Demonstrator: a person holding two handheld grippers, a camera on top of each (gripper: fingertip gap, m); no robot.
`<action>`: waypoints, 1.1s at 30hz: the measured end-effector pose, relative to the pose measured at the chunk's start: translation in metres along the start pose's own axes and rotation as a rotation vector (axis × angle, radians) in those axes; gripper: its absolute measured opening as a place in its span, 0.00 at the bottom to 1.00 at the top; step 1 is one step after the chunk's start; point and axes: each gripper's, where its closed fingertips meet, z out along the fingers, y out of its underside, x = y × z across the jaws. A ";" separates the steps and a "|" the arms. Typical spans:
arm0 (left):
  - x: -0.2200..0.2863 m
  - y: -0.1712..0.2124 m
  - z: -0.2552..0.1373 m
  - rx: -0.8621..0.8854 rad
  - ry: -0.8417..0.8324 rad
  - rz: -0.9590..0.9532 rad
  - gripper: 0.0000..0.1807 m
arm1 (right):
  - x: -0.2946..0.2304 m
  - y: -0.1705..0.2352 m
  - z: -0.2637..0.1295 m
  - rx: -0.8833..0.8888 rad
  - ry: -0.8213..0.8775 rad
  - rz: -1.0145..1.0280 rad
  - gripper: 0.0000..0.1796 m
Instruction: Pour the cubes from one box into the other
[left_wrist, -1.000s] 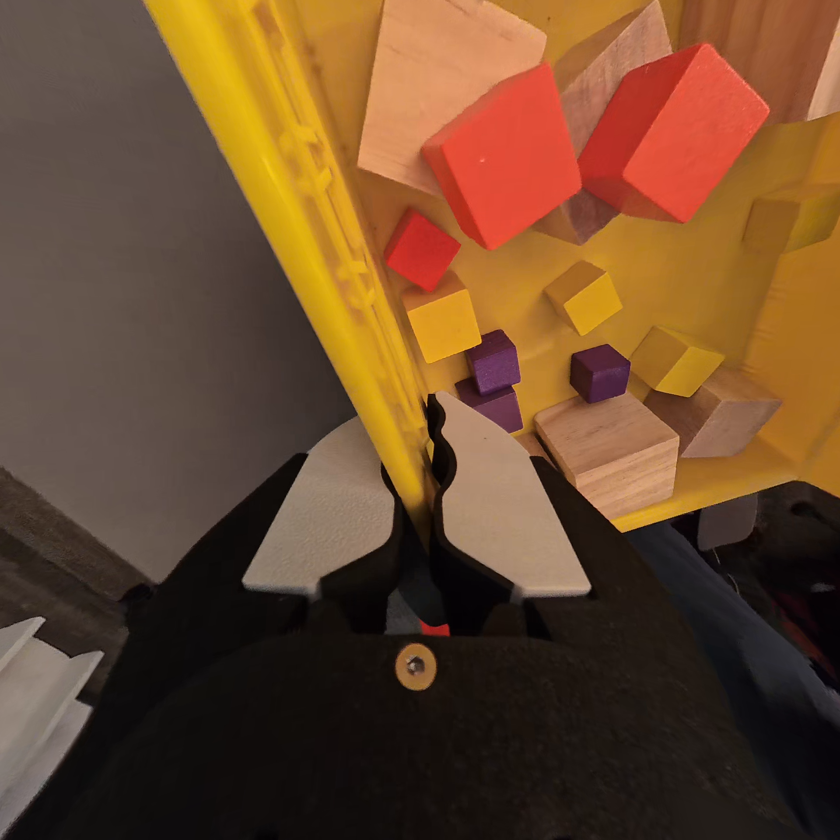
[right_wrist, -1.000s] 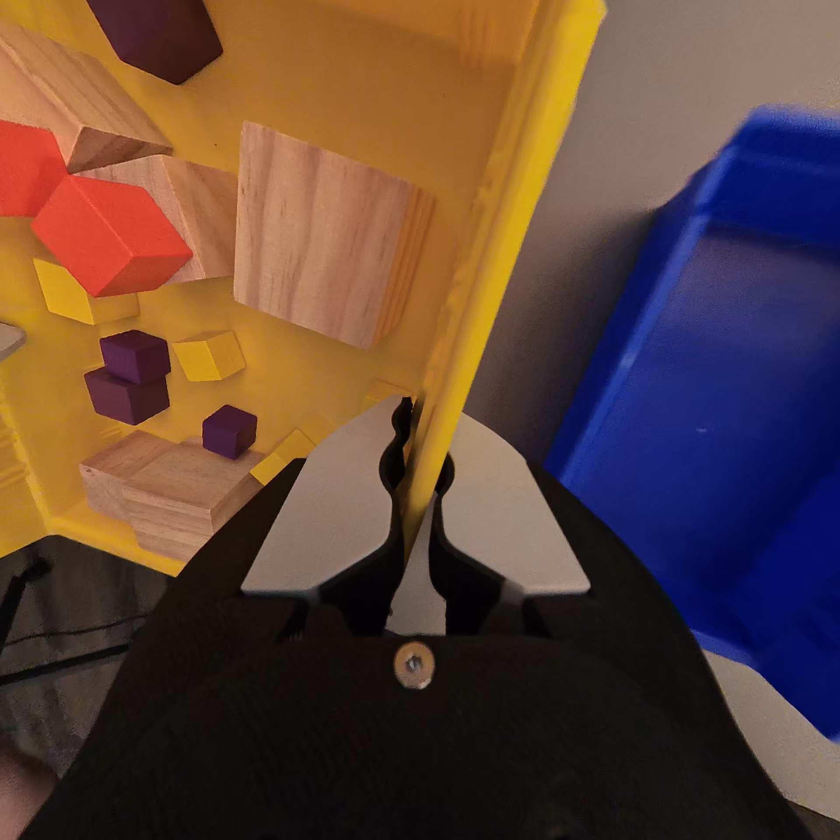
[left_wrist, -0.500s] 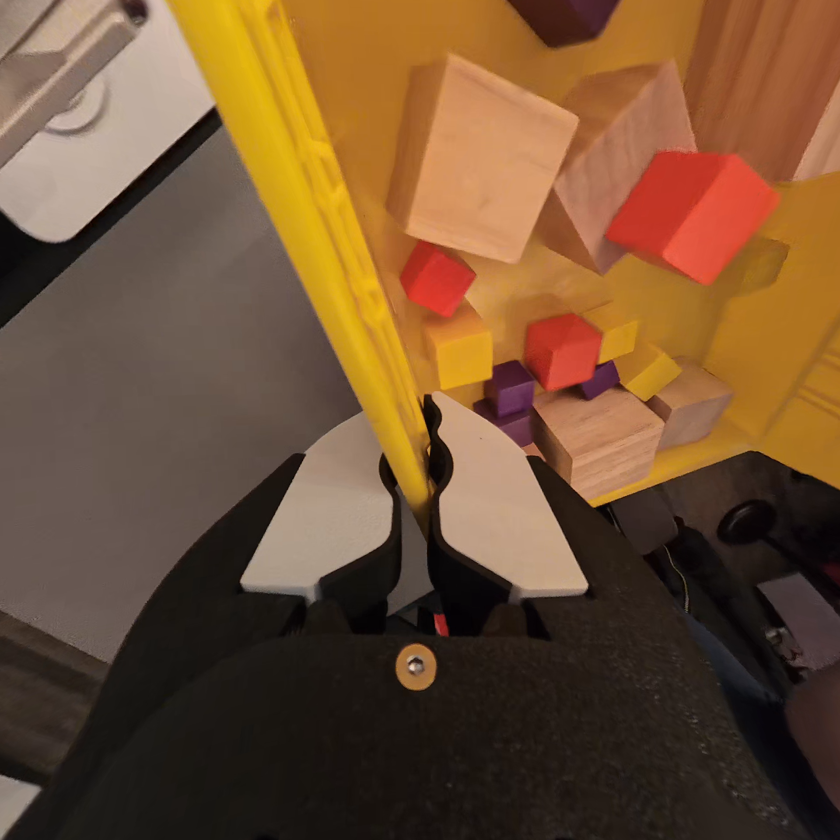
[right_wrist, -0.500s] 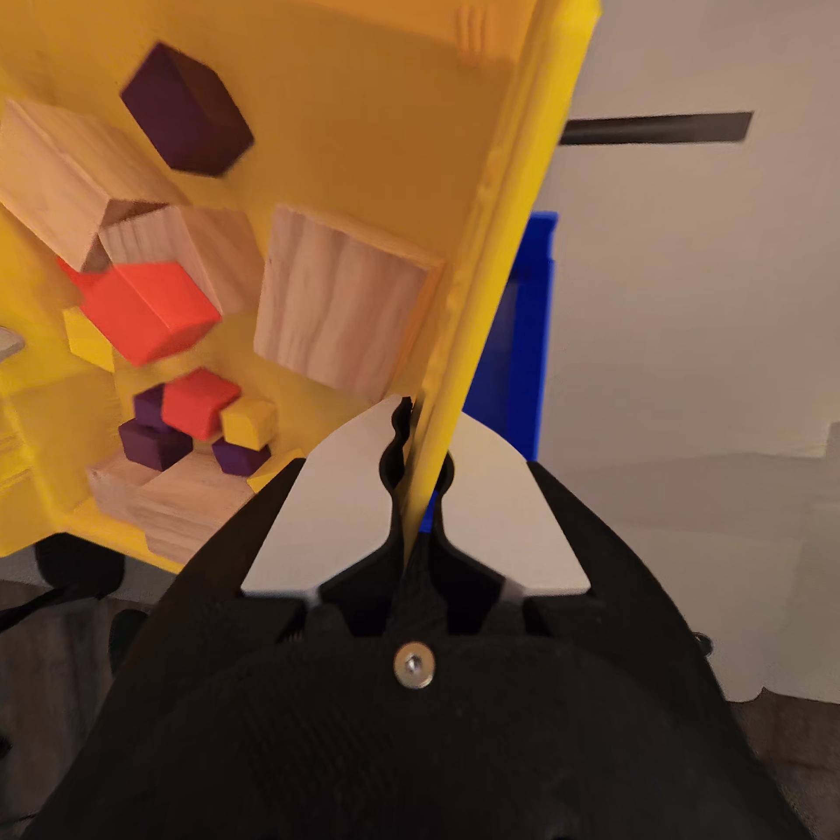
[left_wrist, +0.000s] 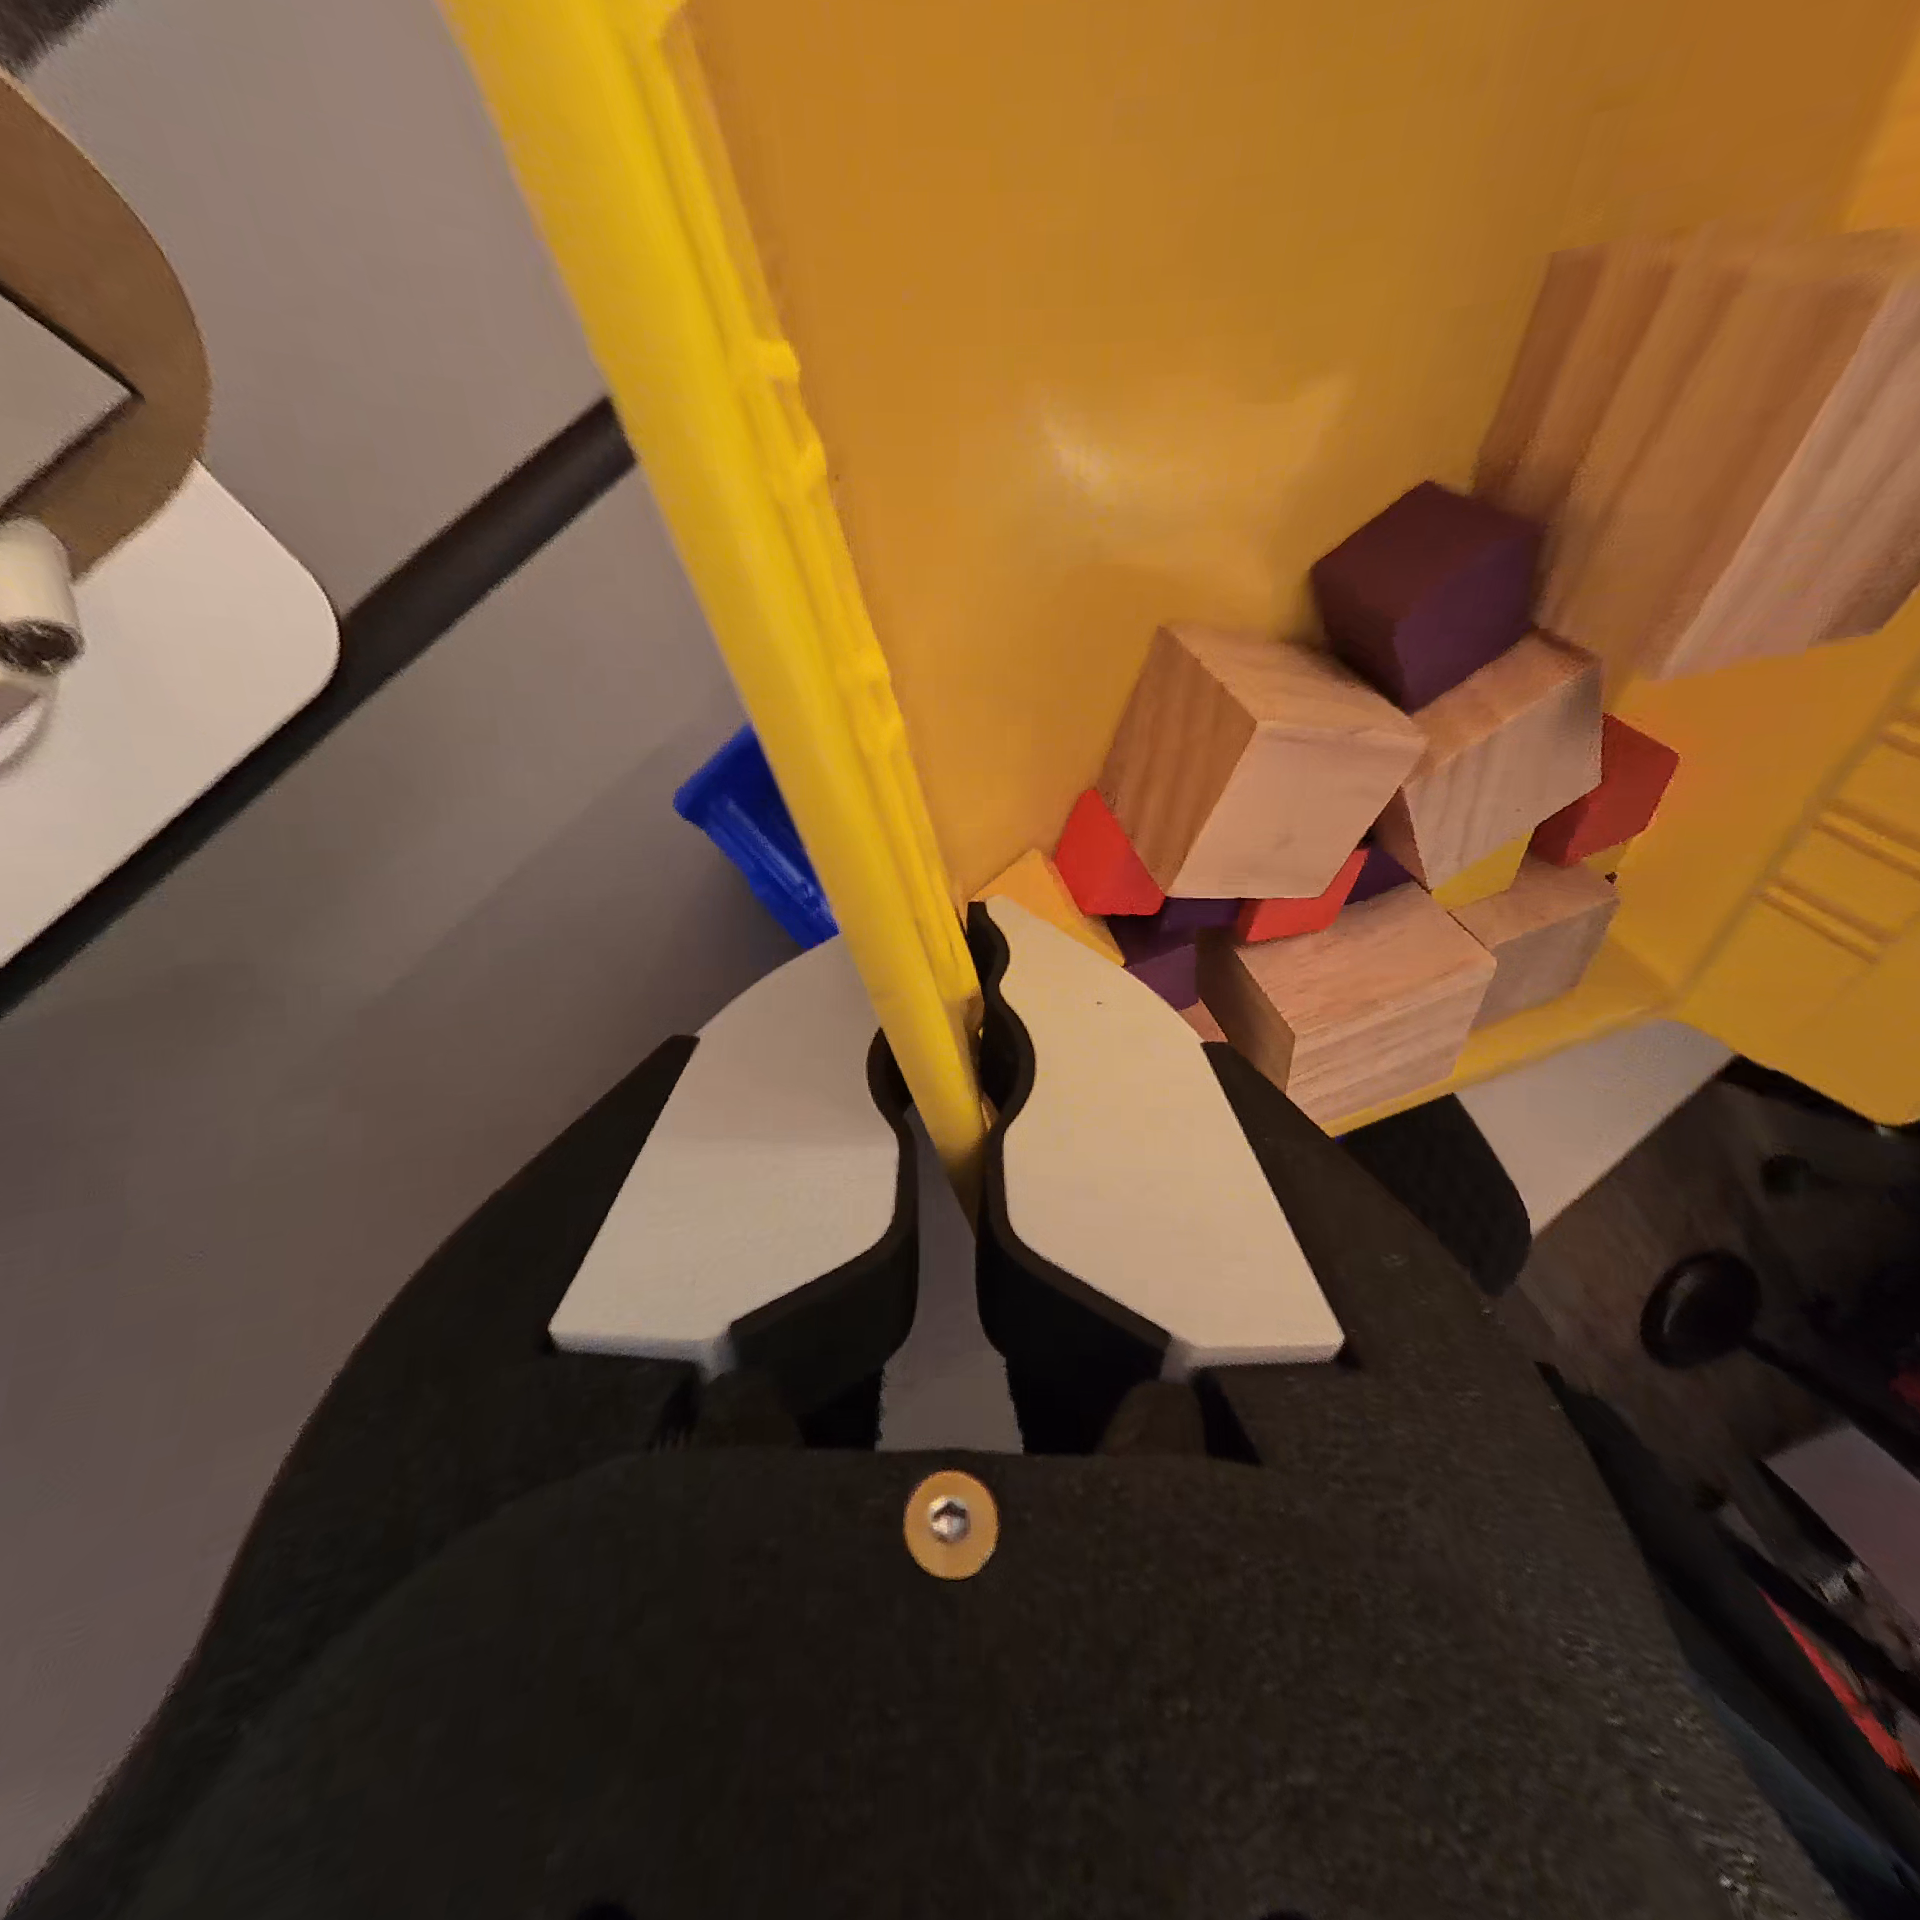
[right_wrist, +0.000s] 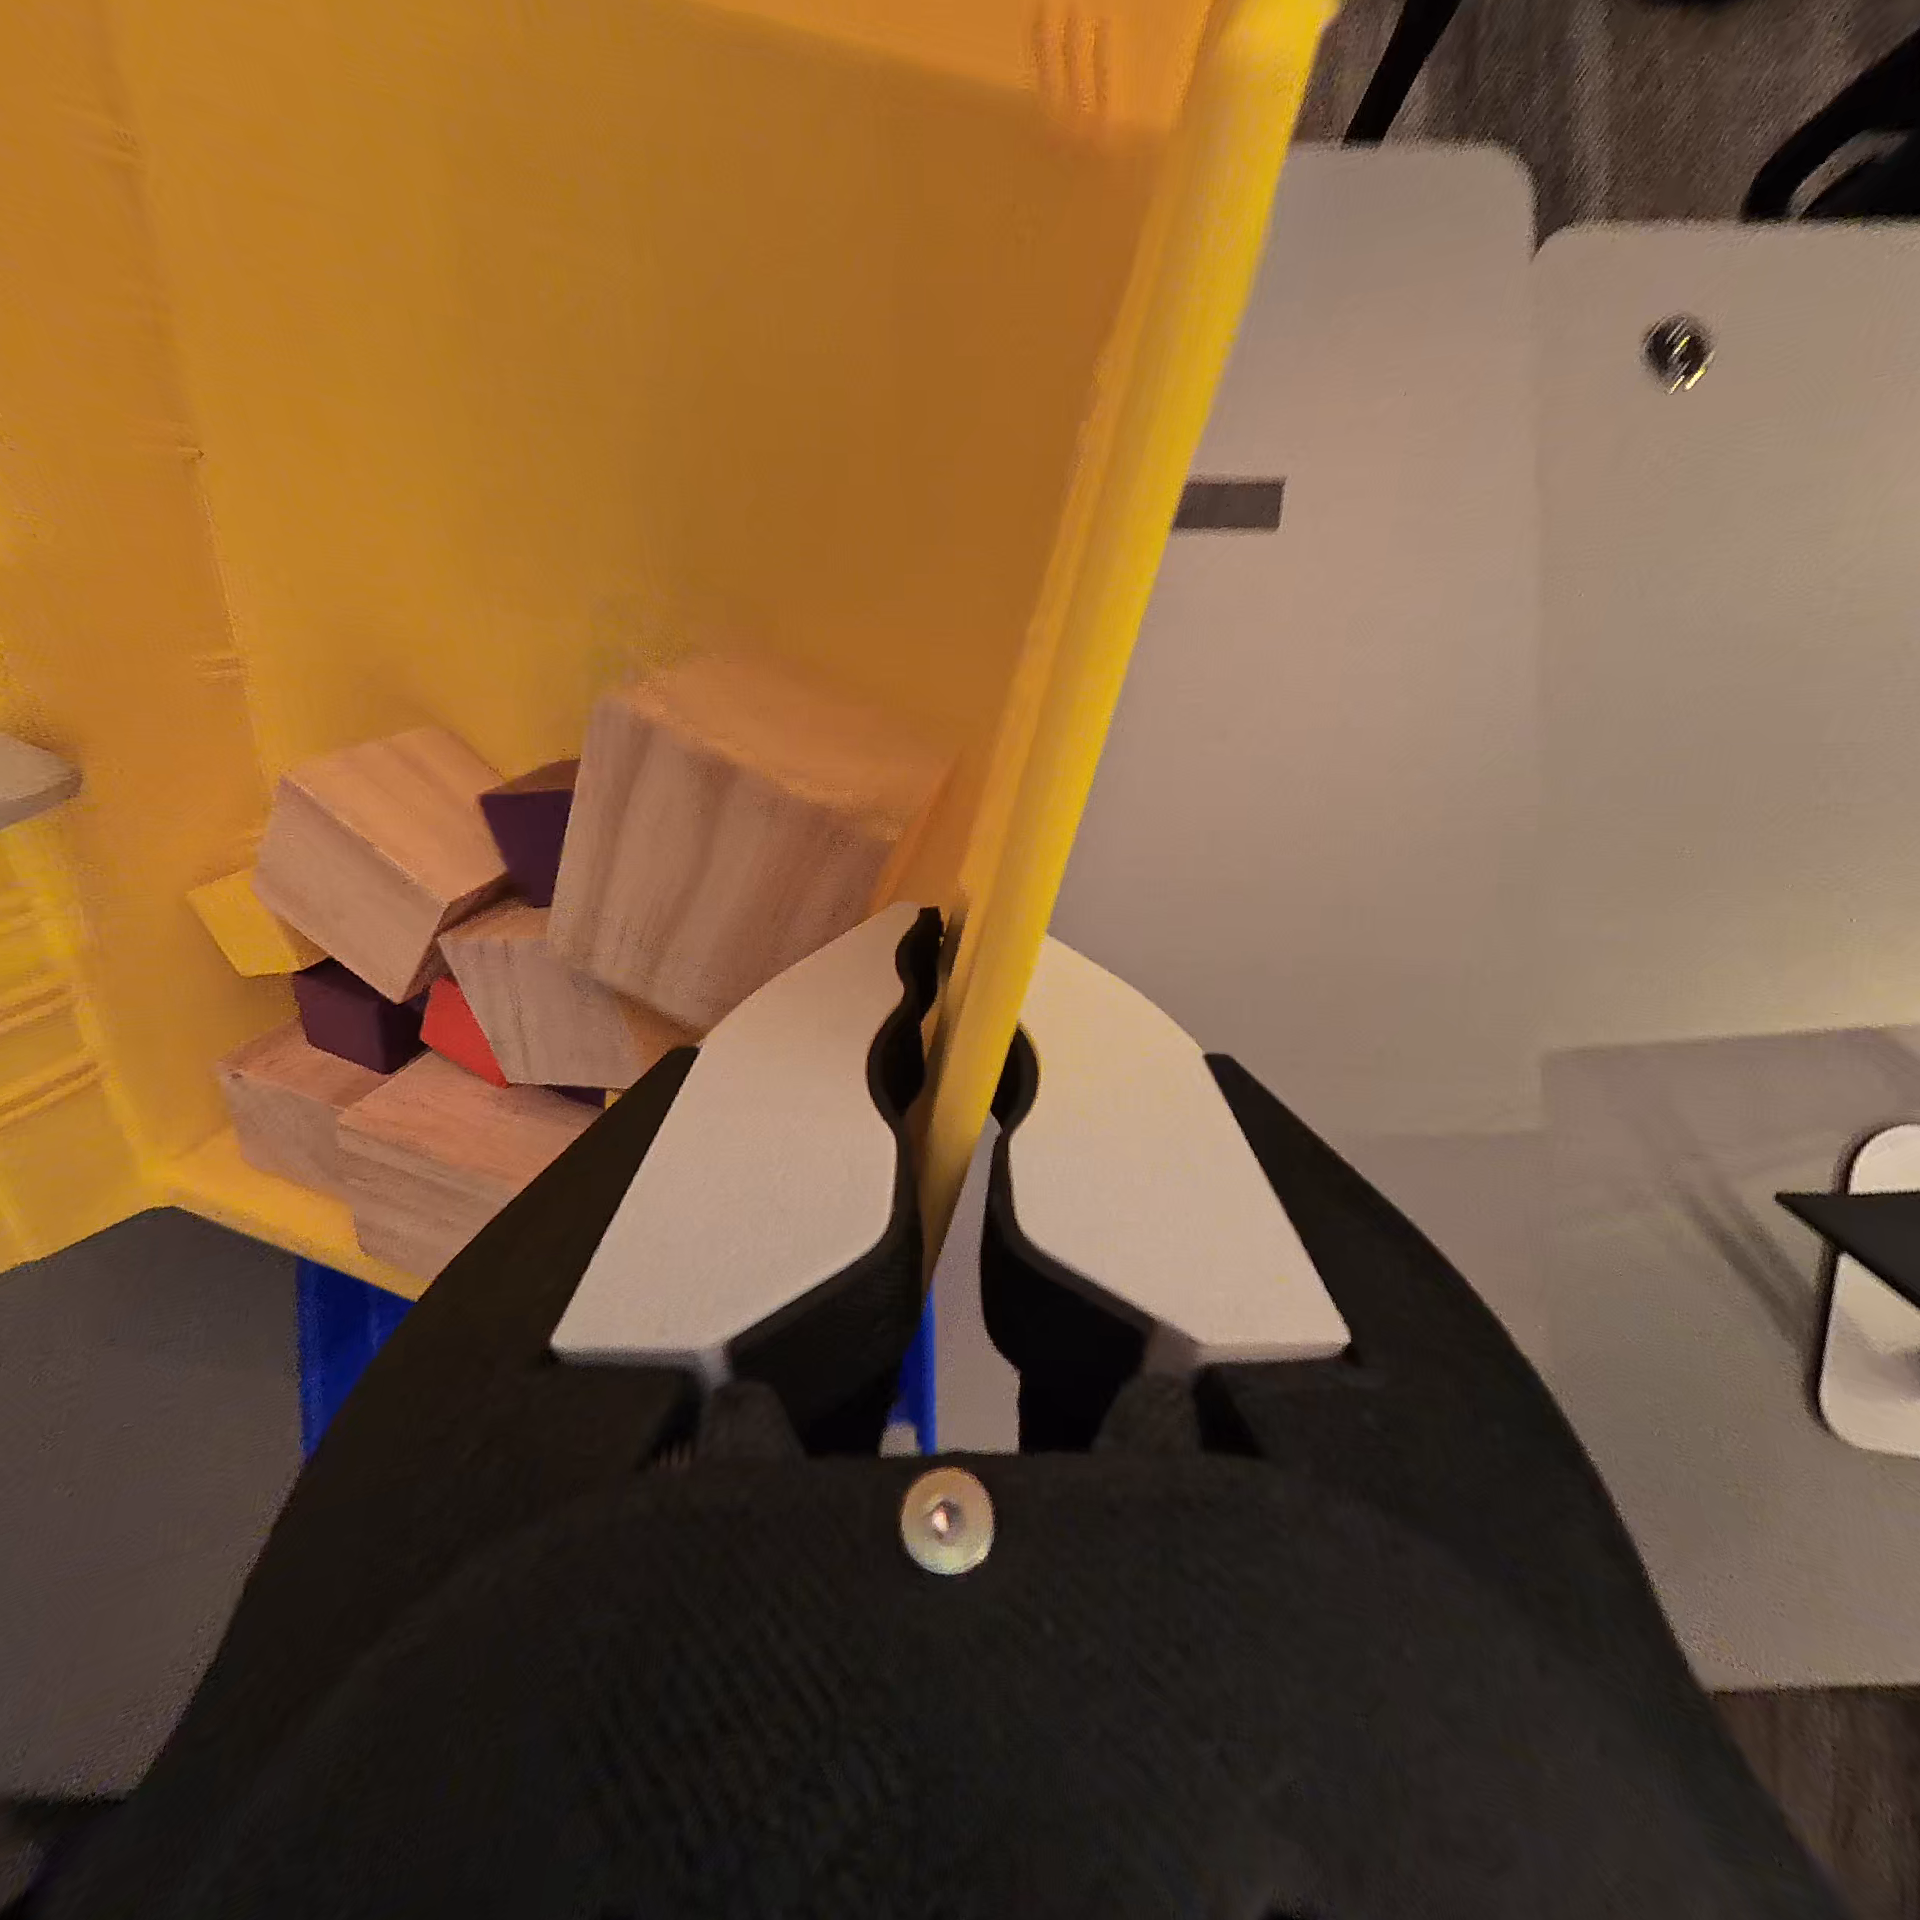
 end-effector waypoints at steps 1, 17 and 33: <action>-0.001 -0.004 0.000 0.032 -0.002 0.003 0.03 | 0.001 -0.005 -0.001 0.031 0.017 -0.016 0.03; -0.008 -0.034 -0.005 0.672 0.005 0.080 0.03 | -0.009 -0.044 -0.050 0.575 0.323 -0.265 0.03; -0.010 -0.028 -0.007 0.864 0.066 0.013 0.03 | -0.028 -0.043 -0.070 0.715 0.426 -0.389 0.03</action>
